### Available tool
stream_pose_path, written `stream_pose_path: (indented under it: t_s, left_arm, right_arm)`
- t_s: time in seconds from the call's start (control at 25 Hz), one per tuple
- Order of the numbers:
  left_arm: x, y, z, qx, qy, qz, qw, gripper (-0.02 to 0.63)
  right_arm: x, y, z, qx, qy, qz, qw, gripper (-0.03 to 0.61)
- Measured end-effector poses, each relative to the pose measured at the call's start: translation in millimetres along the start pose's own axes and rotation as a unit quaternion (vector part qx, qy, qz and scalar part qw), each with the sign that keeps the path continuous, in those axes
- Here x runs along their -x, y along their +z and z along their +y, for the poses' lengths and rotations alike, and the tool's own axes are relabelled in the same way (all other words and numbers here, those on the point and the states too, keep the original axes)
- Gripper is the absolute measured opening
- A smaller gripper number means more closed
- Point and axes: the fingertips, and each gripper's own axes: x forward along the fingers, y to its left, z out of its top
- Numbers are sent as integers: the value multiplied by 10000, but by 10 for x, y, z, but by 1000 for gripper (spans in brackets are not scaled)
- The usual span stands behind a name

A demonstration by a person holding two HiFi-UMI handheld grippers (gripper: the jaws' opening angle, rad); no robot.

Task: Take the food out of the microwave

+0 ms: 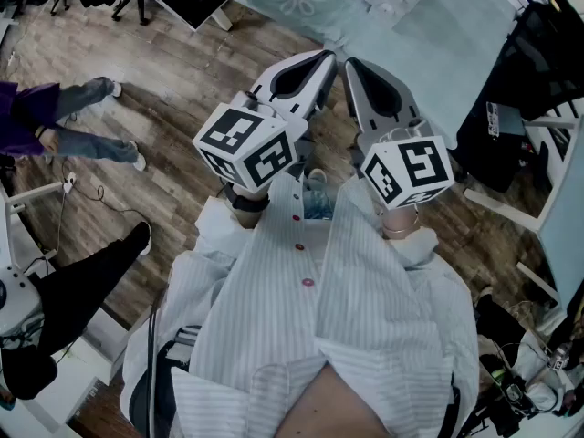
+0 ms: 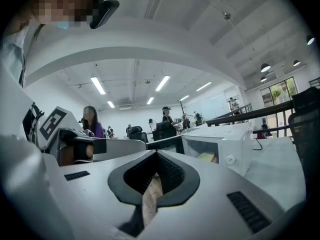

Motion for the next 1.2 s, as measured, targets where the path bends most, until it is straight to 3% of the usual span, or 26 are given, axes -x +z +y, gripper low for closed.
stream_pose_path:
  t_s: [0.8, 1.2]
  left_arm:
    - [78, -118, -146, 129, 209, -163, 9996, 8]
    - [-23, 41, 246, 100, 245, -248, 9993, 8]
  right_arm:
    - [154, -107, 31, -92, 292, 119, 9995, 32]
    - [-294, -138, -56, -185, 321, 137, 9992, 32]
